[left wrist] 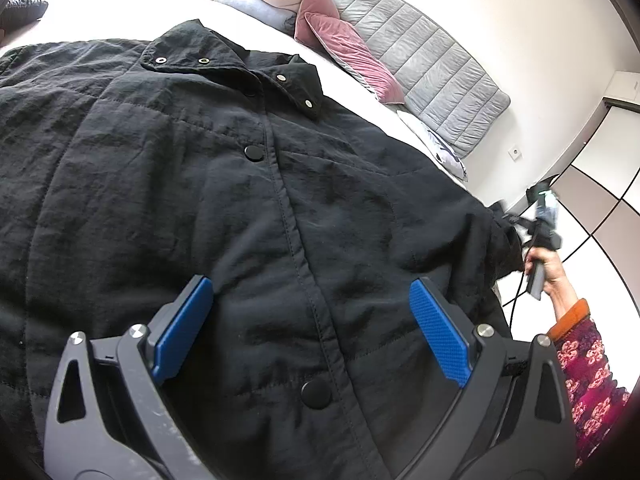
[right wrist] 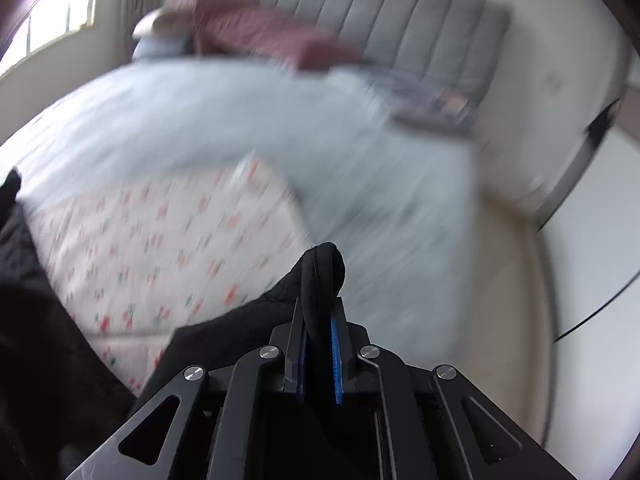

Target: Fold large clothes

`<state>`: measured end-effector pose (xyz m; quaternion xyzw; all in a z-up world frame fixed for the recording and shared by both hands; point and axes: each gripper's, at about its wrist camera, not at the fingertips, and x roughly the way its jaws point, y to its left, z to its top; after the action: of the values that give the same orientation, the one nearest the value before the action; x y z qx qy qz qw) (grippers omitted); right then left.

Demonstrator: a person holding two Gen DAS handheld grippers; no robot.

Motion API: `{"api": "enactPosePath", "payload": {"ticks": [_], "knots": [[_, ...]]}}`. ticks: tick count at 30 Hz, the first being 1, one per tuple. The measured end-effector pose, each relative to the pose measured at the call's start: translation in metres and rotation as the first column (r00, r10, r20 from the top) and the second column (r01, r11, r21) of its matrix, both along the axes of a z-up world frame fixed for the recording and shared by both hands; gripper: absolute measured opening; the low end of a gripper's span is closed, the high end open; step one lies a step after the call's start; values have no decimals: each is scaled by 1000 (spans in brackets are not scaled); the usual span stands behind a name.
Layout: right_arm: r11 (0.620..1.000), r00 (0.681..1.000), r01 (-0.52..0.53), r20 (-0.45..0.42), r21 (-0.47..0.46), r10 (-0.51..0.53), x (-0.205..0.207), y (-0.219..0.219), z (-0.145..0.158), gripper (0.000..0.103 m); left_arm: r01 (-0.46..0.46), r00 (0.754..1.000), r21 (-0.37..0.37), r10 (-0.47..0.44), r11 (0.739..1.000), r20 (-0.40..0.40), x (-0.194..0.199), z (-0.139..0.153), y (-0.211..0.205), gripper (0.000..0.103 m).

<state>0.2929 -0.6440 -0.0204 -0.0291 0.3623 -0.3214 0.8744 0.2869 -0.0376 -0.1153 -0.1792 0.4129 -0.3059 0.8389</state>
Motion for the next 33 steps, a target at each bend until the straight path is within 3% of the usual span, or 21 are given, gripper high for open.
{"api": "enactPosePath", "payload": {"ticks": [2, 5, 7, 10, 12, 15, 19, 22, 25, 29, 31, 33], "knots": [[983, 989, 100, 126, -156, -80, -21, 0, 35, 8, 0, 1000, 3, 0, 1000, 0, 0, 0, 0, 98], [949, 942, 270, 249, -163, -225, -43, -25, 62, 8, 4, 1000, 10, -4, 1000, -1, 0, 0, -2, 99], [926, 929, 344, 201, -153, -312, -39, -49, 50, 11, 9, 1000, 20, -9, 1000, -1, 0, 0, -4, 99], [906, 919, 390, 3, -165, -395, -22, -73, 6, 21, 15, 1000, 46, -15, 999, 2, 0, 1, -9, 100], [918, 923, 381, -12, -105, -384, -26, -74, -11, 26, 16, 1000, 62, -16, 998, 4, 0, 2, -10, 100], [954, 954, 298, 34, 13, -298, -35, -59, -10, 62, 27, 1000, 101, -26, 994, -7, -1, 6, -14, 100], [985, 992, 106, 58, 134, -115, -42, -19, 4, 66, 92, 996, 175, -93, 980, -7, -8, 16, -29, 100], [967, 994, -105, 44, 231, 97, -35, 31, 13, 66, 155, 987, 215, -159, 964, 1, -8, 28, -47, 100], [903, 951, -302, 32, 305, 307, -12, 90, 15, 67, 192, 980, 254, -200, 948, 4, 1, 44, -68, 100], [801, 856, -484, 0, 351, 517, 12, 170, -7, 67, 208, 978, 222, -206, 952, -35, 9, 42, -81, 101], [781, 822, -513, -60, 356, 567, 12, 196, -33, 67, 233, 972, 224, -218, 946, -90, 5, 25, -81, 100], [799, 813, -487, -153, 352, 563, 5, 204, -69, 67, 250, 968, 260, -232, 933, -98, -6, 9, -78, 100]]}}
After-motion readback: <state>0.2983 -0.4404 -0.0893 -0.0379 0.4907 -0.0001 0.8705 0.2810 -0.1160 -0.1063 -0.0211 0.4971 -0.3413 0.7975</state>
